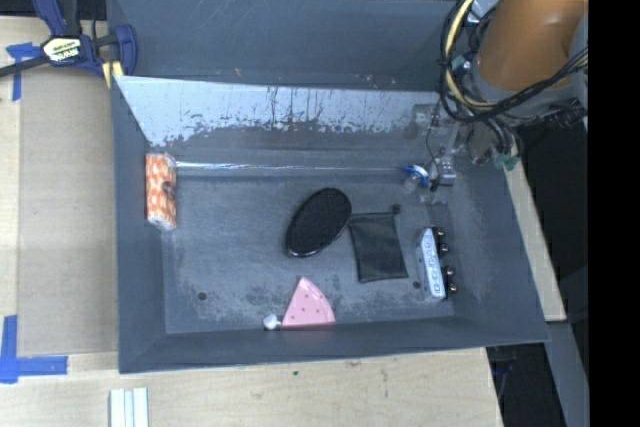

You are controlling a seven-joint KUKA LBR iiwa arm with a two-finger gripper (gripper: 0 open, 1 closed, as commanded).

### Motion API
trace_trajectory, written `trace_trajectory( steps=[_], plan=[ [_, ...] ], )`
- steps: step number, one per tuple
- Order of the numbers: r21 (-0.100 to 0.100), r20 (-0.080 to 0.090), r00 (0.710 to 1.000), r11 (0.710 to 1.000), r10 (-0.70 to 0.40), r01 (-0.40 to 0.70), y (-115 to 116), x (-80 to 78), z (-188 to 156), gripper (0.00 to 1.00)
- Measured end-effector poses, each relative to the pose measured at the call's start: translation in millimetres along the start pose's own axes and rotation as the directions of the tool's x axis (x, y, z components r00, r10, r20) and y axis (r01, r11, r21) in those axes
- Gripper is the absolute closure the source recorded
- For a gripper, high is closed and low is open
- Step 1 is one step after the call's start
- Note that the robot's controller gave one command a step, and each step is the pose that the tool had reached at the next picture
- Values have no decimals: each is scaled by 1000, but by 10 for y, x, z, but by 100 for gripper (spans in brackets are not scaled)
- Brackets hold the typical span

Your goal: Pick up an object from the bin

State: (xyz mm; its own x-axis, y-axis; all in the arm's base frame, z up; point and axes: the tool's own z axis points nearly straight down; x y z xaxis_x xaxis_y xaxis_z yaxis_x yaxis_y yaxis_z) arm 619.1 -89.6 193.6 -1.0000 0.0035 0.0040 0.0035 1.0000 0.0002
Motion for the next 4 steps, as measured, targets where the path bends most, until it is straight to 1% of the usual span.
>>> trace_trajectory(
  steps=[1,2,3,4],
  plan=[
    [1,8,1000,1000,-2,2,5,-13,-54,0],
    [0,8,1000,1000,-4,4,571,-11,909,0],
    [4,11,955,955,-296,296,557,-17,1134,0],
    [1,10,994,994,-107,107,1333,6,1222,0]
  ],
)
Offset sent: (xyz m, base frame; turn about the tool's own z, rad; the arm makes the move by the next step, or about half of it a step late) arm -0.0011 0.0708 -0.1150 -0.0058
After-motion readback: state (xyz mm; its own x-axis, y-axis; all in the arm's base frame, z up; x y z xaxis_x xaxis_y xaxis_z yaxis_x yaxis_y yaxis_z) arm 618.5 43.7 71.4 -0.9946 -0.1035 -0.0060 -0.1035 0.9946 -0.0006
